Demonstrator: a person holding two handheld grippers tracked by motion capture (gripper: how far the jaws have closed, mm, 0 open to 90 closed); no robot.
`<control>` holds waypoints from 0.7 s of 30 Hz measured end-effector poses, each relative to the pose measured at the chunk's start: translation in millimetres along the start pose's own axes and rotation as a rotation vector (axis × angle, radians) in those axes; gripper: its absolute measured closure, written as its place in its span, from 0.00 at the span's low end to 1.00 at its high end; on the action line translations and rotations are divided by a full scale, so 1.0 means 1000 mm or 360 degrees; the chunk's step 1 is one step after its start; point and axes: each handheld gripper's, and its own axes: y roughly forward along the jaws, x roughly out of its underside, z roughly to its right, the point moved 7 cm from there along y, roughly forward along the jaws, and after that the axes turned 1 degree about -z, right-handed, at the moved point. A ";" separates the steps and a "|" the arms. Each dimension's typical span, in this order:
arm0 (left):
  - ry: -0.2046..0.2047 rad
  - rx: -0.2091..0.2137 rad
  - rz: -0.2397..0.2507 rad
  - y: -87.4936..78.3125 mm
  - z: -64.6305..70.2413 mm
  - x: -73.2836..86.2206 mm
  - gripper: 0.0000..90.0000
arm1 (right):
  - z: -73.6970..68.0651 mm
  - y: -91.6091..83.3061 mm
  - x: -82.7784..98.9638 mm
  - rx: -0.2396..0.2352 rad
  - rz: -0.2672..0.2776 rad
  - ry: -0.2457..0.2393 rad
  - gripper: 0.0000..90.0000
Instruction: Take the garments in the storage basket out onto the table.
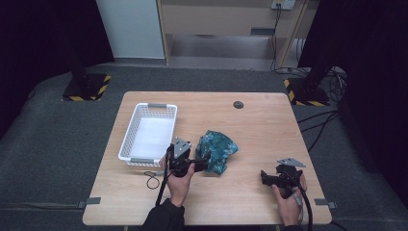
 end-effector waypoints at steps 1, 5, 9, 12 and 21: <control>-0.0002 0.0001 0.0004 -0.001 0.000 0.000 0.12 | 0.000 0.000 0.000 0.0000 0.0000 0.0000 0.01; -0.0002 -0.0009 0.0017 -0.005 -0.003 0.000 0.13 | 0.000 0.000 0.000 0.0000 0.0000 -0.0001 0.01; 0.0001 -0.0023 0.0038 -0.009 -0.005 0.000 0.13 | 0.000 0.000 0.000 0.0000 0.0000 0.0000 0.01; 0.0003 -0.0025 0.0049 -0.012 -0.006 0.000 0.13 | 0.000 0.000 0.000 0.0000 0.0000 0.0000 0.01; -0.0008 -0.0060 0.0089 -0.023 -0.013 0.002 0.13 | 0.000 0.000 0.000 0.0000 0.0000 0.0000 0.01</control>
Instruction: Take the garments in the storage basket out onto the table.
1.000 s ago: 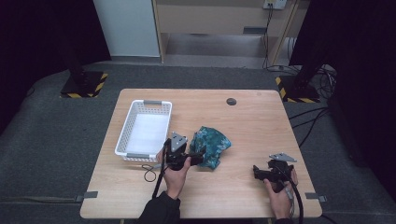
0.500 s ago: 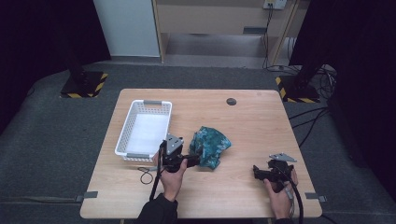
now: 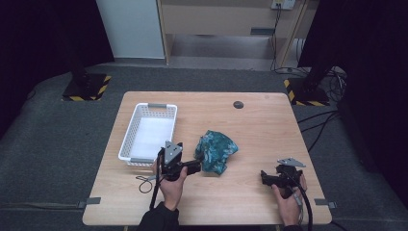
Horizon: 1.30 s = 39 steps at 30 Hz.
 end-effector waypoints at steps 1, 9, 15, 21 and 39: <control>-0.0003 -0.0003 0.0001 -0.001 -0.001 0.000 0.13 | 0.000 0.000 0.000 0.0000 0.0000 0.0000 0.01; -0.0016 -0.0030 0.0008 -0.006 -0.007 0.004 0.13 | 0.000 0.000 0.000 0.0000 0.0000 0.0001 0.01; -0.0023 -0.0045 0.0028 -0.011 -0.011 0.006 0.13 | 0.000 0.000 0.000 0.0000 0.0000 0.0001 0.01; -0.0037 -0.0063 0.0045 -0.015 -0.016 0.009 0.13 | 0.000 0.000 0.000 0.0000 0.0000 0.0000 0.01; -0.0052 -0.0093 0.0056 -0.022 -0.026 0.015 0.13 | 0.000 0.000 0.000 0.0000 0.0000 0.0001 0.01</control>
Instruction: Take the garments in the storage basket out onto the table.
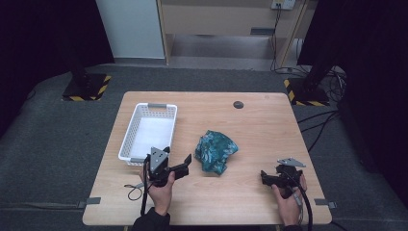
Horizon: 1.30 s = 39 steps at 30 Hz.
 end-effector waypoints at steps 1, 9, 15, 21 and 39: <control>0.0002 -0.0004 0.0000 -0.001 -0.001 0.001 0.13 | 0.000 0.000 0.000 0.0000 0.0000 0.0000 0.01; -0.0010 -0.0009 -0.0002 -0.002 -0.005 0.005 0.13 | 0.000 0.000 0.000 0.0000 0.0000 0.0000 0.01; -0.0012 -0.0008 -0.0001 -0.003 -0.006 0.007 0.13 | 0.000 0.000 0.000 0.0000 0.0000 0.0000 0.01; -0.0015 -0.0013 0.0003 -0.005 -0.008 0.009 0.13 | 0.000 0.000 0.000 0.0000 0.0000 0.0000 0.01; -0.0007 -0.0034 0.0005 -0.011 -0.015 0.006 0.13 | 0.000 0.000 0.000 0.0000 0.0000 0.0000 0.01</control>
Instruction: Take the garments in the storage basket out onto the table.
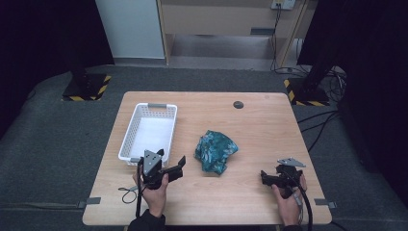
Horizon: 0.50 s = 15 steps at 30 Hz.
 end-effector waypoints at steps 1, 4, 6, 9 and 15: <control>-0.0001 -0.0001 0.0002 0.000 0.000 0.000 0.13 | 0.000 0.000 0.000 0.0000 0.0000 0.0000 0.01; 0.0002 -0.0005 0.0000 -0.001 -0.001 0.000 0.13 | 0.000 0.000 0.000 0.0000 0.0000 0.0000 0.01; 0.0005 -0.0009 0.0000 -0.001 -0.001 0.000 0.13 | 0.000 0.000 0.000 0.0000 0.0000 0.0000 0.01; 0.0001 -0.0012 -0.0002 -0.002 -0.003 0.001 0.13 | 0.000 0.000 0.000 0.0000 0.0000 0.0000 0.01; 0.0011 -0.0024 -0.0006 -0.005 -0.006 0.000 0.13 | 0.000 0.000 0.000 0.0000 0.0000 0.0000 0.01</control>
